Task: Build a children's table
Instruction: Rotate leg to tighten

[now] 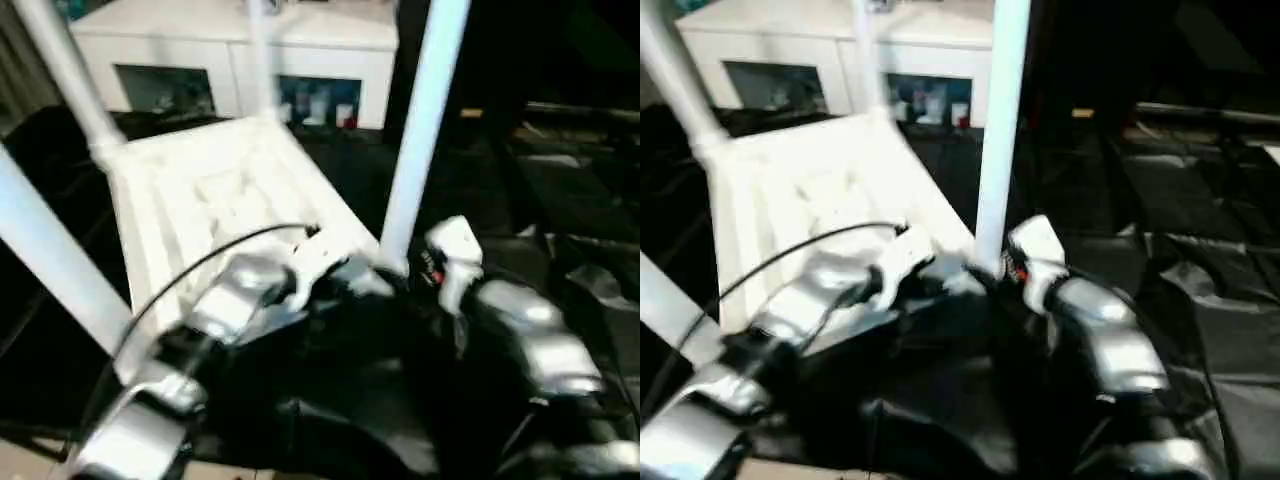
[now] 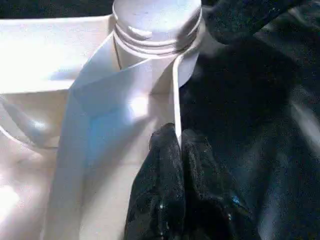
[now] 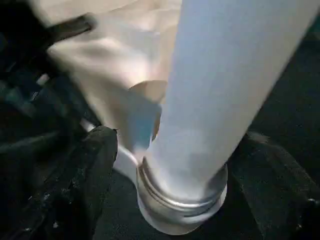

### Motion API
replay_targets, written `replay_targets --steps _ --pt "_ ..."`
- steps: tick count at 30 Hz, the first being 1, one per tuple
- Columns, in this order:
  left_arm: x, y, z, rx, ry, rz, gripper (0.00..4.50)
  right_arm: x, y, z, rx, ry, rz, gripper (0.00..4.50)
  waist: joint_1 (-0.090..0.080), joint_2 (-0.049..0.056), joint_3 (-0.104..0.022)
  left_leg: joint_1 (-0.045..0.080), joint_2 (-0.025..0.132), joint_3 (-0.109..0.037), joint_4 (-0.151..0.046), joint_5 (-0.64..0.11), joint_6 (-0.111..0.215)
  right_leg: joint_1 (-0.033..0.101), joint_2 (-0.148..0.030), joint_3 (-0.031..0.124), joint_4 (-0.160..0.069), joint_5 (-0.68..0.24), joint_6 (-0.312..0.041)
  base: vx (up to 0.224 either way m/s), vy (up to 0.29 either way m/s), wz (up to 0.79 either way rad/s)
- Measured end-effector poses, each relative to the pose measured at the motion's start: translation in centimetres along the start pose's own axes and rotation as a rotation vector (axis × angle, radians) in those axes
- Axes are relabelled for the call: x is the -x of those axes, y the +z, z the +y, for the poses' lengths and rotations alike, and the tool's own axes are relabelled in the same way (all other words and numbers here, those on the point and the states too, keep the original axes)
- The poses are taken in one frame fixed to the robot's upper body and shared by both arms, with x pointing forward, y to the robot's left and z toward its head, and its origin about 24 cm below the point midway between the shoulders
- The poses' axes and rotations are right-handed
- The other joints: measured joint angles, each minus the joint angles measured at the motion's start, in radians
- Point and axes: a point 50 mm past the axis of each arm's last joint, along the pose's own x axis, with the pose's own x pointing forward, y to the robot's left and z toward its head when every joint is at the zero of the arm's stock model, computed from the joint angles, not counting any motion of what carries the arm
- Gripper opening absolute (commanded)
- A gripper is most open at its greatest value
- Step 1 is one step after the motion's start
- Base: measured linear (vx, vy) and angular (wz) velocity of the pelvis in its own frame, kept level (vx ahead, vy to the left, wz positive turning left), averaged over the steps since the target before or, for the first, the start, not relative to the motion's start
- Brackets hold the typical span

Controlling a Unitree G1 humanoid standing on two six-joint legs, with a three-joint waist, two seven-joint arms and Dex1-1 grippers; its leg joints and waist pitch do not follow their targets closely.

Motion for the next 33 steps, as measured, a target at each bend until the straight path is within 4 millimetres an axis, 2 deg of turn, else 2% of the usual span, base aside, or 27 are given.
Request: replay_targets --steps 6,16,17,20,22,27,33 --pt "1.4 -0.5 -1.1 -0.041 -0.109 0.033 0.00 0.3 -0.1 1.1 0.042 0.149 0.035 3.74 0.016 0.000 0.001 -0.002 -0.001 0.001 0.001 0.000 0.000 0.000 -0.001 0.001 -0.002 0.000 0.000 0.000 0.000 0.00" --pt "1.9 -0.8 -1.8 -0.036 -0.145 0.045 0.00 0.4 -0.7 1.9 0.055 0.245 0.088 3.74 0.015 0.000 0.001 -0.002 0.000 0.001 0.001 0.000 0.000 -0.001 -0.001 0.001 -0.001 0.000 0.000 0.000 0.000 0.00" --pt "1.9 -0.8 -1.8 -0.034 -0.147 0.046 0.00 0.4 -0.7 1.9 0.055 0.247 0.088 3.50 0.015 0.000 0.001 -0.002 0.000 0.001 0.001 0.000 0.000 -0.001 -0.001 0.001 -0.001 0.000 0.000 0.000 0.000 0.00" --pt "1.9 -0.8 -1.9 -0.036 -0.148 0.048 0.00 0.5 -0.7 1.8 0.055 0.244 0.088 3.41 0.014 0.000 0.001 -0.002 -0.001 0.001 0.001 0.000 0.000 -0.001 -0.001 0.001 -0.002 0.000 0.000 0.000 0.000 0.00" --pt "1.9 -0.7 -1.9 -0.036 -0.149 0.049 0.00 0.5 -0.6 1.8 0.056 0.244 0.088 3.09 0.015 0.000 0.001 -0.002 -0.001 0.001 0.000 0.000 0.000 -0.001 -0.001 0.001 -0.001 -0.001 0.000 0.000 0.000 0.00" --pt "2.0 -0.8 -1.9 -0.031 -0.148 0.054 0.00 0.6 -0.5 1.7 0.054 0.245 0.082 2.68 0.014 0.000 0.001 -0.002 -0.001 0.001 0.000 0.000 0.000 -0.001 -0.001 0.001 -0.001 -0.001 0.000 0.000 0.000 0.00" --pt "2.1 -0.8 -2.0 -0.030 -0.148 0.057 0.00 0.6 -0.5 1.8 0.056 0.251 0.081 2.50 0.014 0.000 0.001 -0.002 -0.001 0.001 0.000 0.000 0.000 -0.001 -0.001 0.001 -0.001 -0.001 0.000 0.000 0.000 0.00"
